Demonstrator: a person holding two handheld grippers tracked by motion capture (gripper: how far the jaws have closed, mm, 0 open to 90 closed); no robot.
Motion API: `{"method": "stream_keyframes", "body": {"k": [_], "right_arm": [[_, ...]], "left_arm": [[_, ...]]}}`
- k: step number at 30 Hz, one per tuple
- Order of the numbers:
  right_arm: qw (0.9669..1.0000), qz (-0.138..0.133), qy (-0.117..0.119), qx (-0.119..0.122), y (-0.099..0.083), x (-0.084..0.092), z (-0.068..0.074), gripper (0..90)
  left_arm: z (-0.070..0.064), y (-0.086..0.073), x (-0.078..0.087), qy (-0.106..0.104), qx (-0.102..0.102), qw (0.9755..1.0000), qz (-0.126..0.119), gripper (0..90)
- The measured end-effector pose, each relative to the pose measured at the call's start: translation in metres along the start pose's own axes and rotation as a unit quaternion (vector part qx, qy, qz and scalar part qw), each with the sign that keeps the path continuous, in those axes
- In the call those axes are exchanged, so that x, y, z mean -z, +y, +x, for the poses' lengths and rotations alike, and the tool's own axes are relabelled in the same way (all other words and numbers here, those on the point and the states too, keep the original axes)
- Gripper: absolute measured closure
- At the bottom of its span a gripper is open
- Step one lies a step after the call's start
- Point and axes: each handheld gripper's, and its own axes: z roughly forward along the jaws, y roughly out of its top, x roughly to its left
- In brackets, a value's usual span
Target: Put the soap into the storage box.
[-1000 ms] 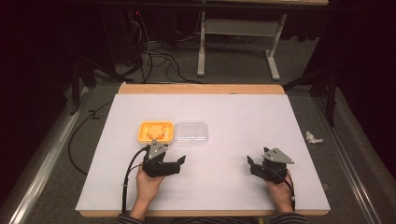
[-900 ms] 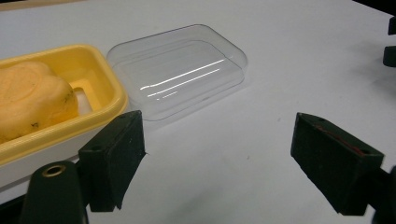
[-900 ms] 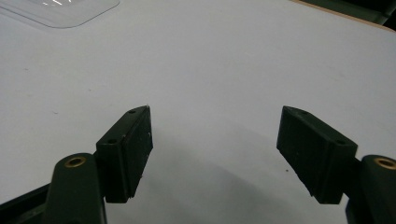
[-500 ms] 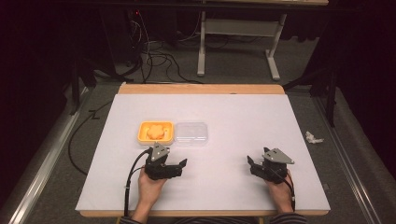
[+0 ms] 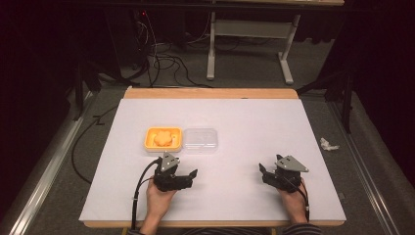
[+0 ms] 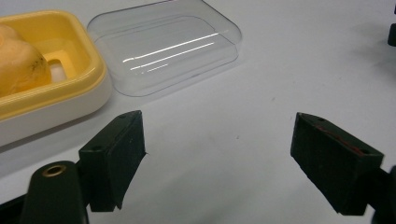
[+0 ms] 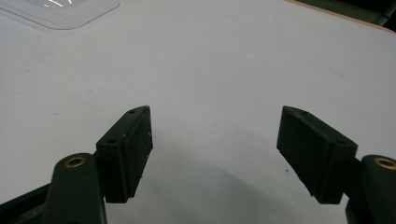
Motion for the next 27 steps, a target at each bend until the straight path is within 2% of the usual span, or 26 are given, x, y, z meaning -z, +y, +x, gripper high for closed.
{"method": "stream_keyframes", "body": {"k": [5, 12, 18, 20, 22, 27], "right_arm": [[1.0000, -0.001, 0.000, 0.001, 0.000, 0.000, 0.000, 27.3], [1.0000, -0.001, 0.000, 0.000, 0.000, 0.000, 0.000, 27.2], [1.0000, -0.001, 0.000, 0.000, 0.000, 0.000, 0.000, 27.2], [1.0000, -0.001, 0.000, 0.002, 0.000, 0.000, 0.000, 27.2], [1.0000, -0.001, 0.001, 0.002, 0.000, 0.000, 0.000, 27.3], [1.0000, 0.000, 0.002, 0.001, 0.000, 0.000, 0.000, 27.3]], "left_arm": [[0.001, -0.002, 0.001, 0.002, -0.002, 1.0000, 0.000, 18.4], [0.000, -0.007, 0.004, -0.002, -0.009, 0.9997, -0.024, 19.3], [0.004, -0.012, 0.002, 0.006, -0.005, 0.9997, -0.024, 19.5], [0.003, -0.014, 0.003, 0.011, -0.015, 0.9992, -0.037, 20.9], [0.002, -0.015, 0.002, 0.013, -0.024, 0.9991, -0.033, 21.3], [0.001, -0.016, 0.002, 0.017, -0.025, 0.9989, -0.035, 21.5]]}}
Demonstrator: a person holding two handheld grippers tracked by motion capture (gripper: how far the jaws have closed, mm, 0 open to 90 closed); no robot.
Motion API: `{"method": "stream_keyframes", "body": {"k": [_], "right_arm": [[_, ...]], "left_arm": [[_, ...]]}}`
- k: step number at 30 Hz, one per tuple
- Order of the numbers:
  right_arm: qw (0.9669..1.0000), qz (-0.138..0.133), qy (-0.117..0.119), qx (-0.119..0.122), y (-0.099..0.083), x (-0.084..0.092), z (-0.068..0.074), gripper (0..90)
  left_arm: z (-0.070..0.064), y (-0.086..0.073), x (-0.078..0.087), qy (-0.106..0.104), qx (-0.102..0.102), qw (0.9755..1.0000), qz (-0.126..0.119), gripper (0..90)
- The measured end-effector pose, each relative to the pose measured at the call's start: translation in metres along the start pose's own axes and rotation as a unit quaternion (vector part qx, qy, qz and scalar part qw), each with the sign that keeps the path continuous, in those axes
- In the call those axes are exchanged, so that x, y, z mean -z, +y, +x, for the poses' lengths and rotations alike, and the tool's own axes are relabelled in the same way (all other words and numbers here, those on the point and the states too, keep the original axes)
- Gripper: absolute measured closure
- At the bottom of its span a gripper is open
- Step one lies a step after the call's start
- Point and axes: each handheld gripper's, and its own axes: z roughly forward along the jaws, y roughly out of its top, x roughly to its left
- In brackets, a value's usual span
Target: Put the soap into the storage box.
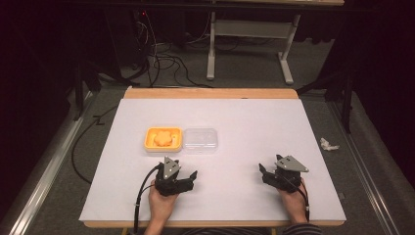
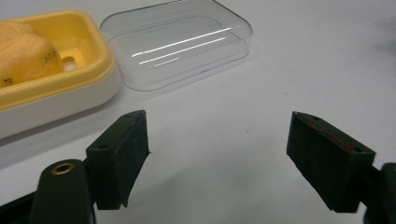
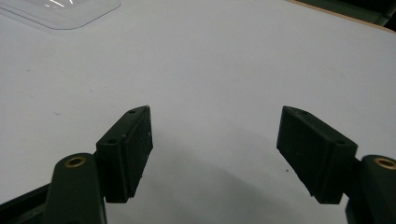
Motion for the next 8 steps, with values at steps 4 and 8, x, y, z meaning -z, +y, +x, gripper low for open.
{"method": "stream_keyframes", "body": {"k": [4, 8], "right_arm": [[1.0000, -0.001, 0.001, -0.003, -0.0001, -0.0002, -0.0001, 27.3], [1.0000, 0.002, 0.002, -0.002, 0.0001, -0.0001, -0.0006, 27.4]], "left_arm": [[0.0006, 0.0002, -0.0002, 0.005, 0.002, 1.0000, -0.003, 20.7], [0.0002, -0.0005, -0.0003, 0.012, -0.004, 0.9999, -0.009, 20.4]]}}
